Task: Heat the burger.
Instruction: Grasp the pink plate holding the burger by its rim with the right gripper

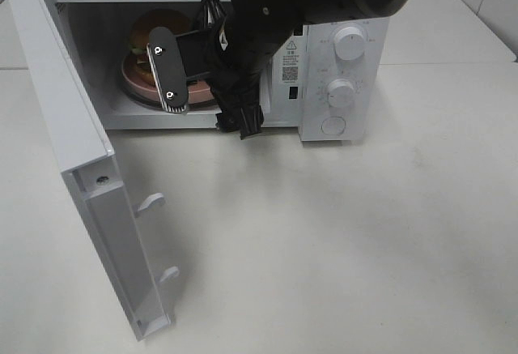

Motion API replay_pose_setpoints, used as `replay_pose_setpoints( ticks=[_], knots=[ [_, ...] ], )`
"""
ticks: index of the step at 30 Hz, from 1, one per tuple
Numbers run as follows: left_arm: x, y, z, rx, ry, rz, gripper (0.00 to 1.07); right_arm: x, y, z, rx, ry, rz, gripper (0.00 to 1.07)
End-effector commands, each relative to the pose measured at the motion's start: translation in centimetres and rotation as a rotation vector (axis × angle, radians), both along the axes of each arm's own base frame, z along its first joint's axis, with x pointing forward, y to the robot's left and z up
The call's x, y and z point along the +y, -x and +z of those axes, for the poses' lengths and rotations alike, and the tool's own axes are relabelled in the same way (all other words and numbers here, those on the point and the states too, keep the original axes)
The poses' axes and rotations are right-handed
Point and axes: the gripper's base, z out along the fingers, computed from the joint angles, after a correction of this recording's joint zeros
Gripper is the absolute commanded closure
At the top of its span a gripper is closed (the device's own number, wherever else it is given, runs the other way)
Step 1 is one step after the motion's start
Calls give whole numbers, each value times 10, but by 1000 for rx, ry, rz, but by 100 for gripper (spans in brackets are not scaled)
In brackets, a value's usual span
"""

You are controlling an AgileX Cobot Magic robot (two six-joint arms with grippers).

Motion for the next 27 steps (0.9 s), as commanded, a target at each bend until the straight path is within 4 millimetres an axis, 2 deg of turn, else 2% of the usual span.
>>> replay_pose_setpoints(
  ticks=[1,15,27],
  knots=[
    [0,2,0,-21,6,-1,9,7,-8,-4,-11,-8,-4,18],
    [0,2,0,-21,6,-1,9,28,-33,-36,21,-27,-45,20],
    [0,2,0,-21,6,-1,9,28,-62,-52,30,-57,-101,22]
  ],
)
